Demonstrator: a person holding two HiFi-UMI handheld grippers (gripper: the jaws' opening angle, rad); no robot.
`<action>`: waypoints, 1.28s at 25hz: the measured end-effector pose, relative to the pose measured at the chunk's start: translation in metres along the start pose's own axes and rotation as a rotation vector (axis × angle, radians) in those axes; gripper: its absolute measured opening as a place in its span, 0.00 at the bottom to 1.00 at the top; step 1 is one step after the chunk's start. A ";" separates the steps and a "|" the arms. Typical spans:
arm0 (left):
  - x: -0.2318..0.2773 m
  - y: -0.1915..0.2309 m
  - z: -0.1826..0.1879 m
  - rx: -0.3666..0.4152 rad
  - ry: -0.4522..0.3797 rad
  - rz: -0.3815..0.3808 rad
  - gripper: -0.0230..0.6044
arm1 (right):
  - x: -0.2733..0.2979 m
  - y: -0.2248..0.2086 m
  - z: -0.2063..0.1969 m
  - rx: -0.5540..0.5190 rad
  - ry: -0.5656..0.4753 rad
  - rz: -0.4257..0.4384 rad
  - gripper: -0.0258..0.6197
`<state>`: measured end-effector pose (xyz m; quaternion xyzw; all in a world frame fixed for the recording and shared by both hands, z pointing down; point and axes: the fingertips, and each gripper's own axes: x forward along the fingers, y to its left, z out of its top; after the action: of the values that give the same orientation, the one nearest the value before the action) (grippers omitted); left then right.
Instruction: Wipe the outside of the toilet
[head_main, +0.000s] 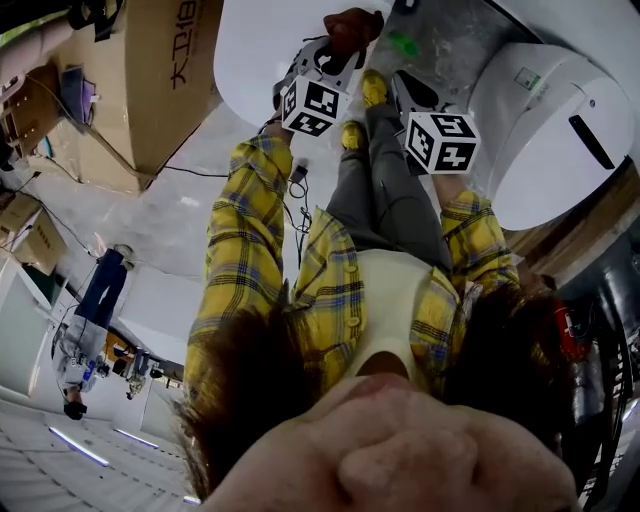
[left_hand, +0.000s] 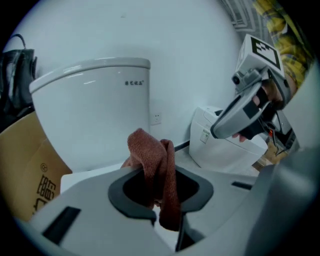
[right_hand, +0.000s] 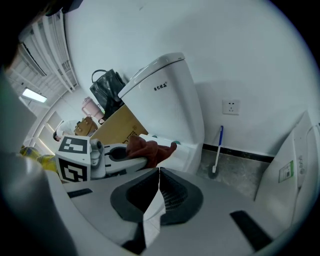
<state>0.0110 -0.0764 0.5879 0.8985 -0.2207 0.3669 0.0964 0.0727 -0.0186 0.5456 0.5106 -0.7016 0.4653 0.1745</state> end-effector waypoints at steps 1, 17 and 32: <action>-0.007 0.007 0.002 -0.014 -0.011 0.017 0.19 | 0.002 0.004 0.000 -0.005 0.003 0.008 0.08; -0.106 0.131 -0.092 -0.158 0.097 0.426 0.19 | 0.027 0.040 0.000 -0.107 0.091 0.105 0.08; -0.087 0.158 -0.155 -0.275 0.213 0.481 0.19 | 0.037 0.033 -0.010 -0.124 0.139 0.102 0.08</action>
<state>-0.2141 -0.1357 0.6390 0.7554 -0.4636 0.4381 0.1499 0.0259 -0.0293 0.5613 0.4288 -0.7404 0.4636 0.2302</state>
